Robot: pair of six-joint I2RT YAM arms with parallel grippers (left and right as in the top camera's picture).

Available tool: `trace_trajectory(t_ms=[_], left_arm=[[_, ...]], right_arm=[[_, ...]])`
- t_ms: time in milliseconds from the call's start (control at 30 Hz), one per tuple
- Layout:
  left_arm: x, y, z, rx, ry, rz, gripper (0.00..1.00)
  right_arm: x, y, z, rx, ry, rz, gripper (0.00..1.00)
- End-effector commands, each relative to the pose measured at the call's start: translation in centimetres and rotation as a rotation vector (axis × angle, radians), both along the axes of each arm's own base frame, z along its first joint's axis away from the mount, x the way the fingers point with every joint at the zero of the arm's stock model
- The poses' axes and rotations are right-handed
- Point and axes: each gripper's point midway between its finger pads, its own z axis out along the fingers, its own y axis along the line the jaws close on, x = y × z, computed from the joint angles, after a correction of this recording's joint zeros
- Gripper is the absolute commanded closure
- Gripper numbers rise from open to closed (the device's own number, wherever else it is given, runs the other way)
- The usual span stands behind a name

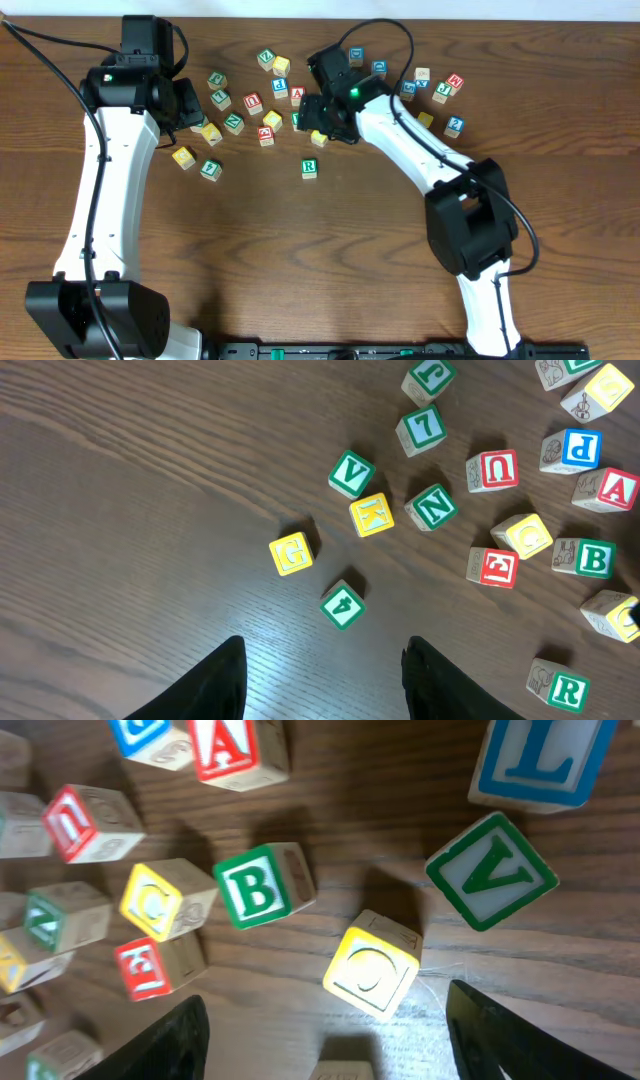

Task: Spell out ROBOT

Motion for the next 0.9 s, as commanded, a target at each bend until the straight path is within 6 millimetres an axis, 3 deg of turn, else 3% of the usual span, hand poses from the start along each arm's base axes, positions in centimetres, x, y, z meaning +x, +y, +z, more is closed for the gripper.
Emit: trace_trajectory(t_ms=[0, 267, 600, 867], left_arm=[[0.3, 0.4, -0.1, 0.015, 0.004, 0.001, 0.5], [0.3, 0.4, -0.1, 0.015, 0.005, 0.001, 0.5], [0.1, 0.4, -0.5, 0.015, 0.014, 0.002, 0.5], [0.1, 0.3, -0.5, 0.015, 0.015, 0.001, 0.5]], right_arm=[[0.3, 0.2, -1.1, -0.037, -0.008, -0.031, 0.29], [0.4, -0.2, -2.9, -0.068, 0.01, -0.045, 0.32], [0.5, -0.6, -4.4, -0.1, 0.016, -0.055, 0.45], [0.7, -0.5, -5.1, -0.101, 0.016, -0.055, 0.45]])
